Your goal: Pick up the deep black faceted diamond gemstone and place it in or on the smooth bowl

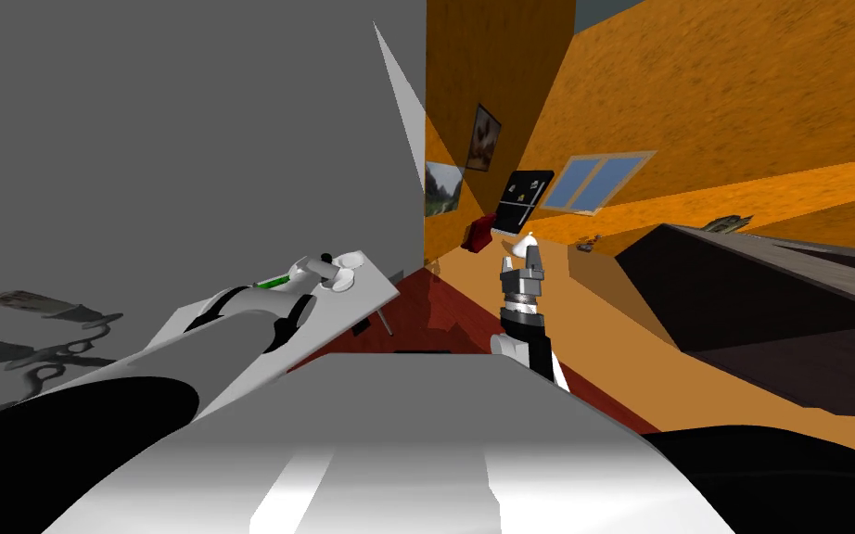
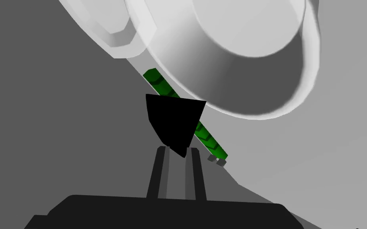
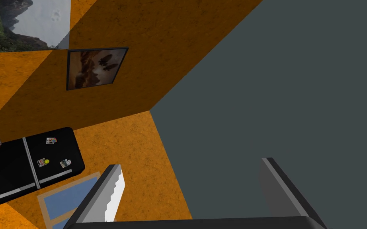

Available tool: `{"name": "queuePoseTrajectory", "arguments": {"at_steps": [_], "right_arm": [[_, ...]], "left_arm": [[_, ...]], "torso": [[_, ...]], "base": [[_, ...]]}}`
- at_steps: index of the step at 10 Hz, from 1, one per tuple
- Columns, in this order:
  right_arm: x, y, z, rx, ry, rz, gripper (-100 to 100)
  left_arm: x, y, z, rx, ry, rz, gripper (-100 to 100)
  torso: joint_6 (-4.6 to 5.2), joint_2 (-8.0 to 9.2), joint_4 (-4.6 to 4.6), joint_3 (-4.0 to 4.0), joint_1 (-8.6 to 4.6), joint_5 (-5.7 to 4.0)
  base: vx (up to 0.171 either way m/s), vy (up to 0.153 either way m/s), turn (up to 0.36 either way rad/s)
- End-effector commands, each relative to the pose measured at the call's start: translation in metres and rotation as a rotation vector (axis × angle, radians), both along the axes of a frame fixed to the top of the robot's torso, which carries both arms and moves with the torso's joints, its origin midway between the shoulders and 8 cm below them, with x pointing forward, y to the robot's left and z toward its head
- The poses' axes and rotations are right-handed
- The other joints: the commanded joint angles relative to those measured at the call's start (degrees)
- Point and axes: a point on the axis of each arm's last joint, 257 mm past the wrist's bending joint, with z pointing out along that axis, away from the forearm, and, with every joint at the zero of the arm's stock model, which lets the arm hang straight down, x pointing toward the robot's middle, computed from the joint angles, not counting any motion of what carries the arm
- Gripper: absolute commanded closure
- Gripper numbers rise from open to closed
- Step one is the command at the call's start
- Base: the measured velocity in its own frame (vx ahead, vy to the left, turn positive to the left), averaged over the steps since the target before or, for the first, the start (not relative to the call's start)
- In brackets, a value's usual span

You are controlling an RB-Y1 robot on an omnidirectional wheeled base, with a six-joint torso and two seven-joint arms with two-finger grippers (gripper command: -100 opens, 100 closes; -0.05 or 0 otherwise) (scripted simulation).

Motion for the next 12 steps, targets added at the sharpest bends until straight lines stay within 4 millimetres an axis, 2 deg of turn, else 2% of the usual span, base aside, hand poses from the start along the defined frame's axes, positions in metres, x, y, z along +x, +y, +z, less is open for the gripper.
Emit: {"name": "queuePoseTrajectory", "arguments": {"at_steps": [1, 2, 3, 7, 8, 9, 10, 11, 12], "right_arm": [[0.0, 0.0, 0.0, 0.0, 0.0, 0.0, 0], [0.0, 0.0, 0.0, 0.0, 0.0, 0.0, 0], [0.0, 0.0, 0.0, 0.0, 0.0, 0.0, 0], [0.0, 0.0, 0.0, 0.0, 0.0, 0.0, 0], [0.0, 0.0, 0.0, 0.0, 0.0, 0.0, 0], [0.0, 0.0, 0.0, 0.0, 0.0, 0.0, 0], [0.0, 0.0, 0.0, 0.0, 0.0, 0.0, 0], [0.0, 0.0, 0.0, 0.0, 0.0, 0.0, 0], [0.0, 0.0, 0.0, 0.0, 0.0, 0.0, 0]], "left_arm": [[-0.006, 0.009, 0.004, 0.021, 0.016, 0.007, 100], [-0.003, 0.005, 0.002, 0.014, 0.008, 0.002, 100], [-0.003, 0.005, 0.003, 0.015, 0.009, 0.003, -100], [-0.003, 0.005, 0.003, 0.015, 0.008, 0.002, -100], [-0.003, 0.005, 0.003, 0.015, 0.008, 0.002, 0], [0.014, -0.017, 0.009, 0.02, 0.005, -0.047, -100], [-0.007, -0.008, -0.013, -0.001, 0.055, -0.013, -100], [0.014, -0.015, 0.01, 0.009, 0.001, -0.043, -100], [0.018, -0.017, 0.016, 0.012, -0.012, -0.051, -100]], "torso": [[0.0, 0.0, 0.0, 0.0, 0.0, 0.0], [0.04, -0.22, -0.04, -0.12, -0.08, -0.02], [0.01, -0.04, -0.06, -0.06, 0.01, 0.03], [-0.02, 0.34, 0.04, 0.17, 0.13, 0.06], [-0.02, 0.35, 0.04, 0.18, 0.13, 0.06], [-0.02, 0.35, 0.04, 0.18, 0.13, 0.06], [-0.02, 0.28, 0.03, 0.14, 0.07, 0.04], [-0.04, 0.27, 0.02, 0.13, 0.09, 0.06], [-0.01, 0.29, 0.04, 0.15, 0.1, 0.04]], "base": [[0.174, -0.052, -0.054], [0.083, -0.021, -0.006], [0.013, -0.004, -0.002], [0.002, -0.001, 0.0], [0.0, 0.0, 0.0], [0.018, -0.009, 0.126], [0.031, -0.016, 0.055], [0.018, -0.008, 0.001], [0.005, 0.0, -0.005]]}}
